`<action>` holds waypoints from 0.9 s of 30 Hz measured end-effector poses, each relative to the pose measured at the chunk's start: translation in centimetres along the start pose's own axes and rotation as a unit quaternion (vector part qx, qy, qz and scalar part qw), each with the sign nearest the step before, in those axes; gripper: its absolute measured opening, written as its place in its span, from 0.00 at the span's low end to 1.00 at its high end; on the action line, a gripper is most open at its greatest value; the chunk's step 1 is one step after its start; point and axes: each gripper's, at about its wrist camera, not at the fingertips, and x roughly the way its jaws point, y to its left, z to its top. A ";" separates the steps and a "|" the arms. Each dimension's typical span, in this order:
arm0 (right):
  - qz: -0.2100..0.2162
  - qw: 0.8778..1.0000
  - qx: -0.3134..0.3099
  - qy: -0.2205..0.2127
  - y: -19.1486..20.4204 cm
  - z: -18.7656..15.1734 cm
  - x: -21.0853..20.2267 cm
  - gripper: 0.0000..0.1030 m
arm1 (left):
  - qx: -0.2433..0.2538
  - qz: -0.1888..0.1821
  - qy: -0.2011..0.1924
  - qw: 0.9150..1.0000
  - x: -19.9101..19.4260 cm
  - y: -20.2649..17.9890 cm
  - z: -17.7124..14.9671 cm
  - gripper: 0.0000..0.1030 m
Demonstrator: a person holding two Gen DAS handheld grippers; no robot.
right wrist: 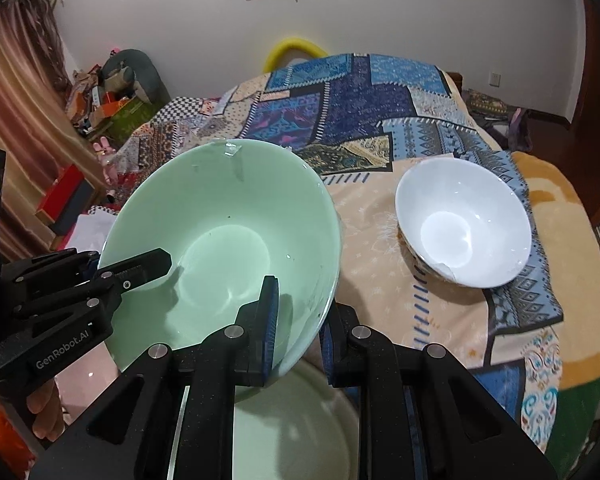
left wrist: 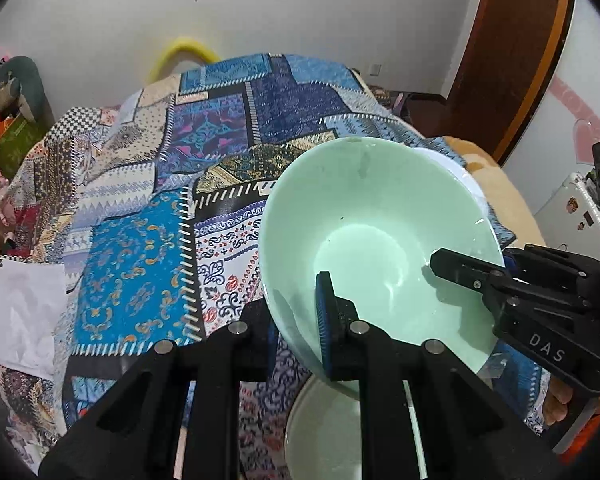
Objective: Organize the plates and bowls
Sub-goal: 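Lift the light green bowl with both grippers and carry it toward the pink bowl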
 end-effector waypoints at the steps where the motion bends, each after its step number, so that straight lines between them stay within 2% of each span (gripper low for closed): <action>1: 0.000 1.000 -0.002 -0.004 0.4 -0.1 -0.5 0.17 | -0.001 0.000 -0.004 1.000 -0.8 0.0 -0.2 0.16; 13: 0.005 0.999 -0.029 -0.026 4.0 -1.7 -3.9 0.17 | -0.011 0.005 -0.037 0.999 -7.6 0.9 -3.2 0.16; 27: 0.031 0.998 -0.055 -0.020 8.7 -3.8 -4.0 0.17 | -0.039 0.024 -0.048 0.998 -12.2 4.5 -7.1 0.16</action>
